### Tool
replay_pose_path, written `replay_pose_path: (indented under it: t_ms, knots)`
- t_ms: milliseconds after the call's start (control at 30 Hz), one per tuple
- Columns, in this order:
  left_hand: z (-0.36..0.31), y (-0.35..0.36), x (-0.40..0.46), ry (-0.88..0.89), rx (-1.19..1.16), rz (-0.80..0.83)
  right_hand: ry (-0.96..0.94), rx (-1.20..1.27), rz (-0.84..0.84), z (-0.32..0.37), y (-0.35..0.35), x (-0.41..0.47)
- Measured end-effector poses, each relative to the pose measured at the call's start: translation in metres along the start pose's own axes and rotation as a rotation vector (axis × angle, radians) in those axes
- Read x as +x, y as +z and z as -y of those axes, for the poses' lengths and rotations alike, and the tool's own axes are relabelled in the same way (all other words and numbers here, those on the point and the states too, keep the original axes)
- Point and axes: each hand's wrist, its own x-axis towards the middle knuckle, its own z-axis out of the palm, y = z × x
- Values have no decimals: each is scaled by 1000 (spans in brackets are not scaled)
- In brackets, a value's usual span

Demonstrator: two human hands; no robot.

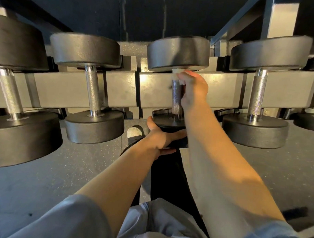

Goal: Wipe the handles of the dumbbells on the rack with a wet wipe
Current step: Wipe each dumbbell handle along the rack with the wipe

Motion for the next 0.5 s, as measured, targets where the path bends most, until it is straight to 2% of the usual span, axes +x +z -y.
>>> replay_pose_path:
  t_ms: [167, 267, 367, 433, 500]
  knots:
    - [-1, -3, -3, 52, -49, 26, 237, 94, 53, 17, -14, 14]
    - [-3, -2, -4, 28, -29, 26, 268, 122, 50, 13, -14, 13]
    - [0, -4, -2, 32, -42, 28, 136, 170, 9, 4, -6, 7]
    - [3, -4, 2, 49, -23, 20, -48, 148, -40, -5, 5, -1]
    - [-1, -1, 2, 24, -9, 23, -307, -17, -83, -17, 18, -2]
